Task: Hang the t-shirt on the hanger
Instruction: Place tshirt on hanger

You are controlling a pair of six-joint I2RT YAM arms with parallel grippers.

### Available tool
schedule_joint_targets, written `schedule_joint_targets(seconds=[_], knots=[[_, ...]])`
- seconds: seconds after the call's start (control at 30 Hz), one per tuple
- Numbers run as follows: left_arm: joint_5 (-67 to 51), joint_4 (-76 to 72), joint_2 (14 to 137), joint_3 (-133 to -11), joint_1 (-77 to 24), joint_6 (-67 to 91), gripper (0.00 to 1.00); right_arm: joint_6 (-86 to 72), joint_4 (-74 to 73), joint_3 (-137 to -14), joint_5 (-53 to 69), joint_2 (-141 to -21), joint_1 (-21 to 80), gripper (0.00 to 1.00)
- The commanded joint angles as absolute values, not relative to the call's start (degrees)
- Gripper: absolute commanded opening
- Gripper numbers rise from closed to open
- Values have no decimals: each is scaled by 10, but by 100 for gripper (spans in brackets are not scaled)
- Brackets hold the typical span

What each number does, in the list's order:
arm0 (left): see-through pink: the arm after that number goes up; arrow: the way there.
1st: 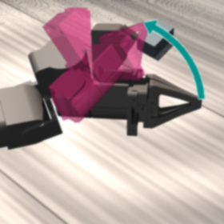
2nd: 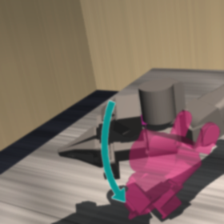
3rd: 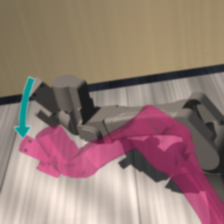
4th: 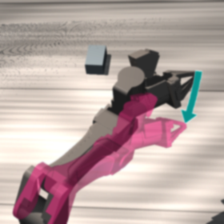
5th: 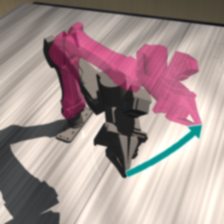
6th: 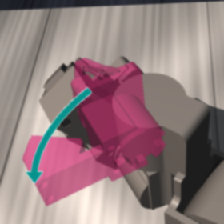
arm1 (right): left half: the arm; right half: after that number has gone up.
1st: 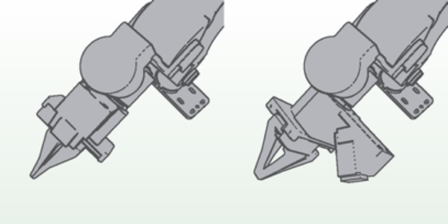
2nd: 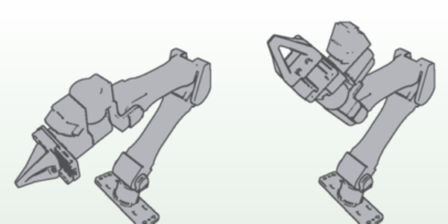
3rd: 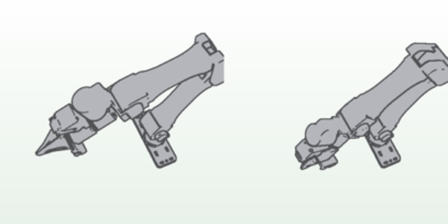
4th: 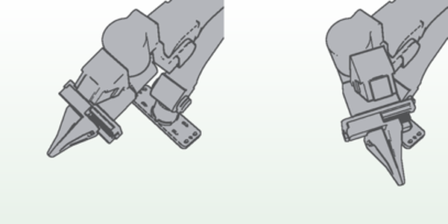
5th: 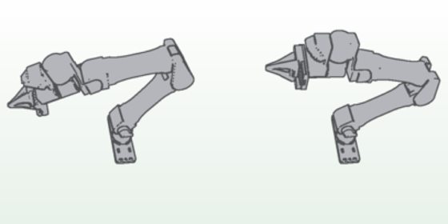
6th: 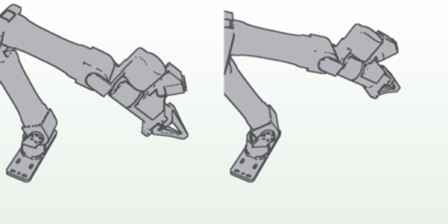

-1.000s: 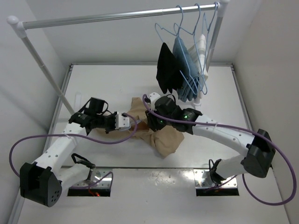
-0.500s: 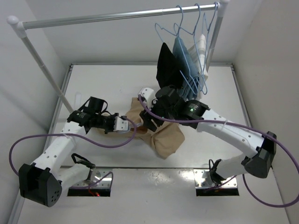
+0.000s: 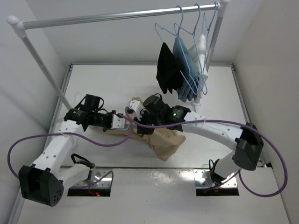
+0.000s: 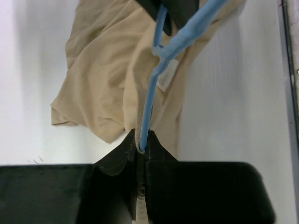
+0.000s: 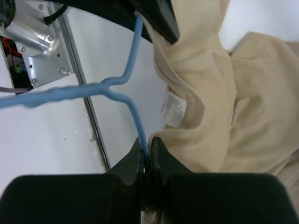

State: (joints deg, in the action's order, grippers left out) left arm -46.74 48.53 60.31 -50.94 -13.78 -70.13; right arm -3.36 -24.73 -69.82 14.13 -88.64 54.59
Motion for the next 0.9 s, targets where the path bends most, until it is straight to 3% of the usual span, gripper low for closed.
schedule_joint_targets(seconds=[0.0,0.23,0.43,0.57,0.6,0.63,0.77,0.8,0.83,0.87], knots=[[-514,507,595,-529,-123,-718,0,-73,-169,-673,87,-842,535,0],[-491,500,602,-529,-69,-730,2,-62,-163,-602,90,-746,535,0],[-510,468,613,-529,-55,-707,20,-52,-192,-595,120,-728,535,0],[-502,449,613,-534,-55,-693,39,-52,-192,-590,126,-722,535,0],[-493,444,613,-534,-55,-678,51,-52,-192,-585,126,-716,535,0],[-484,437,613,-534,-50,-668,56,-52,-185,-584,126,-711,535,0],[-483,416,613,-534,-50,-636,70,-52,-173,-578,126,-711,535,0],[-483,416,608,-534,-50,-636,83,-52,-173,-578,126,-711,535,0],[-489,416,608,-534,-50,-621,85,-52,-168,-578,126,-711,535,0],[-490,406,608,-534,-50,-607,95,-52,-168,-578,126,-711,535,0]])
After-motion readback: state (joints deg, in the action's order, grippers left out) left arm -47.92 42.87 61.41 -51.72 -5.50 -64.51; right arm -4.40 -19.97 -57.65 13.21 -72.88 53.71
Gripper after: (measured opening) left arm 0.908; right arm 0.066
